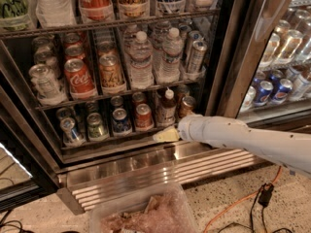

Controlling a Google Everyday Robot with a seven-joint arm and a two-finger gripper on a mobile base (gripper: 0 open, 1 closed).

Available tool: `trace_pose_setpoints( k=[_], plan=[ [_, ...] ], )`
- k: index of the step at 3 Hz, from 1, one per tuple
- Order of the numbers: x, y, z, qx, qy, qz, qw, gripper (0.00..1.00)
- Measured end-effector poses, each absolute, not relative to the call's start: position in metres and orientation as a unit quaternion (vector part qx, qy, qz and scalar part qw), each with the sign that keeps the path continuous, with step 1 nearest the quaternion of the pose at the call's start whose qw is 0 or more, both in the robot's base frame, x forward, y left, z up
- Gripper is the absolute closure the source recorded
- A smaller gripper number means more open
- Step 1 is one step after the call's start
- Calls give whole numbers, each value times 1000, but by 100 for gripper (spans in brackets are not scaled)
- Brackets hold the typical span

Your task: Pick blue plastic bottle from bottom shelf of fridge

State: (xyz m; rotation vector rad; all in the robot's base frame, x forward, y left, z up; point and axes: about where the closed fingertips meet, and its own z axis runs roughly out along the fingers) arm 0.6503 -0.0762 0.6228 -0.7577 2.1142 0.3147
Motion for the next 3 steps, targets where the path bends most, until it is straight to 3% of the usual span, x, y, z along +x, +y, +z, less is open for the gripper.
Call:
trace_pose_setpoints(
  k=[3],
  plan=[
    [663,-68,634,-278,827,121,473,0]
  ],
)
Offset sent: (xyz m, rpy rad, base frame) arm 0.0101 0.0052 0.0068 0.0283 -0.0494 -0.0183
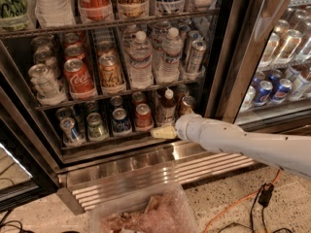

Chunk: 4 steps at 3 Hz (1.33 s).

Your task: Pick blue plastic bottle from bottom shelf of fridge

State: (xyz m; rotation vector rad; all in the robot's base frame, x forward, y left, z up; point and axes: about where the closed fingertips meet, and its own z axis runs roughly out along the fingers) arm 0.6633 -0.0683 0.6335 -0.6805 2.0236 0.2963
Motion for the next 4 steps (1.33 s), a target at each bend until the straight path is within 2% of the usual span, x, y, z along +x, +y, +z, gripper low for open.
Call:
trace_pose_setpoints(
  k=[1,3,4],
  plan=[
    [652,-56,606,-242,824,133,494,0],
    [655,-31,580,-191,779,140,581,0],
    [659,-23,583,-175,747,118,631,0]
  ],
)
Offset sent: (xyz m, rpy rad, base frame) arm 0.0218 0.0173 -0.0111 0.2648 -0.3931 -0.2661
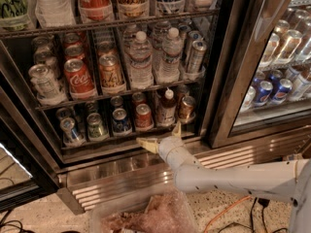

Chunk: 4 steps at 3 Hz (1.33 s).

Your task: Pick blue plastic bottle from bottom shelf of fridge

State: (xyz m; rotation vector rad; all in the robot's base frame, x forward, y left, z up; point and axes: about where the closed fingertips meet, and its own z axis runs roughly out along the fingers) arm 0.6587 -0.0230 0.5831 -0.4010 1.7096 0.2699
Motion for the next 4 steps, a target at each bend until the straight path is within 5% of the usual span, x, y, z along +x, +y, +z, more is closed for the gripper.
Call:
trace_pose_setpoints(
  k=[1,3,4],
  plan=[
    [673,-33,605,-146,705,77,690,0],
    [689,-69,643,-83,645,6,760,29],
    [696,-70,641,-83,645,-6,759,34]
  ],
)
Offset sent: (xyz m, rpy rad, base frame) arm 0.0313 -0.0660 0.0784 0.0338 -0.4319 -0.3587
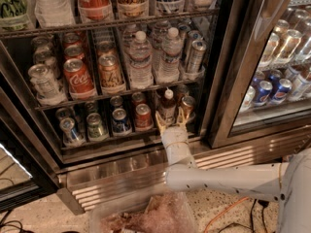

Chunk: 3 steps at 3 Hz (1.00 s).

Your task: Pick blue plastic bottle from bottom shelf of fridge

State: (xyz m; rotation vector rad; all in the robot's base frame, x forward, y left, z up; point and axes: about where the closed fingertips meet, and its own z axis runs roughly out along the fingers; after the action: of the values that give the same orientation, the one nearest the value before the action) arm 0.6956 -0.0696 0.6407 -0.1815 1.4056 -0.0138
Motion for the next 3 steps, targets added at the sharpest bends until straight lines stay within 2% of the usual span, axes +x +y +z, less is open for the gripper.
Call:
trace_pose_setpoints(
  k=[1,3],
  plan=[
    [701,-64,633,-94,654,-6,751,20],
    [710,-56,620,-113,668,-2,735,18]
  ],
)
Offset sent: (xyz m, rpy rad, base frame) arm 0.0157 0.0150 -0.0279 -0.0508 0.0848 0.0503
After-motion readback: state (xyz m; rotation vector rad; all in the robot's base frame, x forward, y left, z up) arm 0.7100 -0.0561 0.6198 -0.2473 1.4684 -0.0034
